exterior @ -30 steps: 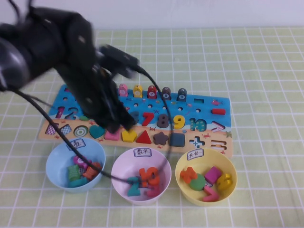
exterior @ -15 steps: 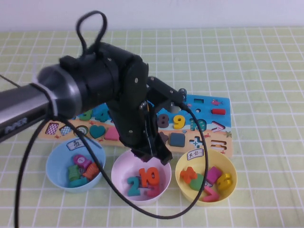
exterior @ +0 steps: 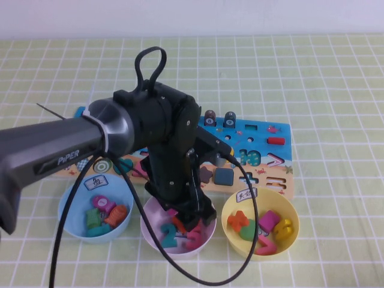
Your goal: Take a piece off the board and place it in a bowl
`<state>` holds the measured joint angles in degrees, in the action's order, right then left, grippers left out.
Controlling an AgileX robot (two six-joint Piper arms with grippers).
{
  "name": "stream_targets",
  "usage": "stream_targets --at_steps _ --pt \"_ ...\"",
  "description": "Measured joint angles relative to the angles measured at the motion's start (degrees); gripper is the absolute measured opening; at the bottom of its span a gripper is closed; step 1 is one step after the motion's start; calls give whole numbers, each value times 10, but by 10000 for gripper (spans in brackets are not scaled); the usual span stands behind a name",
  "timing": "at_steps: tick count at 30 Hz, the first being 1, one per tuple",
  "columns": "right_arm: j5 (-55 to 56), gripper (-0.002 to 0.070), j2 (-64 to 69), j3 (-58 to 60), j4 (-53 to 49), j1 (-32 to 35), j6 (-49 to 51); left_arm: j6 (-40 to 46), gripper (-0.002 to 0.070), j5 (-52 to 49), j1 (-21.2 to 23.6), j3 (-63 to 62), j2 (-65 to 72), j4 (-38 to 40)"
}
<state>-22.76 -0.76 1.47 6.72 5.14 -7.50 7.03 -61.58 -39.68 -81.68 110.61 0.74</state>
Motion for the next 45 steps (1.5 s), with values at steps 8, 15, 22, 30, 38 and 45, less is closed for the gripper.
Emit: stream_targets --at_steps 8,15,22,30,38,45 --pt "0 -17 0 0 0 0 0 -50 326 48 -1 1 -78 -40" --pt "0 -17 0 0 0 0 0 -51 45 123 -3 48 -258 -69" --pt "0 -17 0 0 0 0 0 -64 1 216 -11 246 -481 -54" --pt "0 -17 0 0 0 0 0 -125 -1 294 -11 429 -697 -53" --pt "0 -17 0 0 0 0 0 -128 -1 288 -11 481 -753 -48" --pt "0 -17 0 0 0 0 0 -128 -1 278 -12 481 -753 -26"
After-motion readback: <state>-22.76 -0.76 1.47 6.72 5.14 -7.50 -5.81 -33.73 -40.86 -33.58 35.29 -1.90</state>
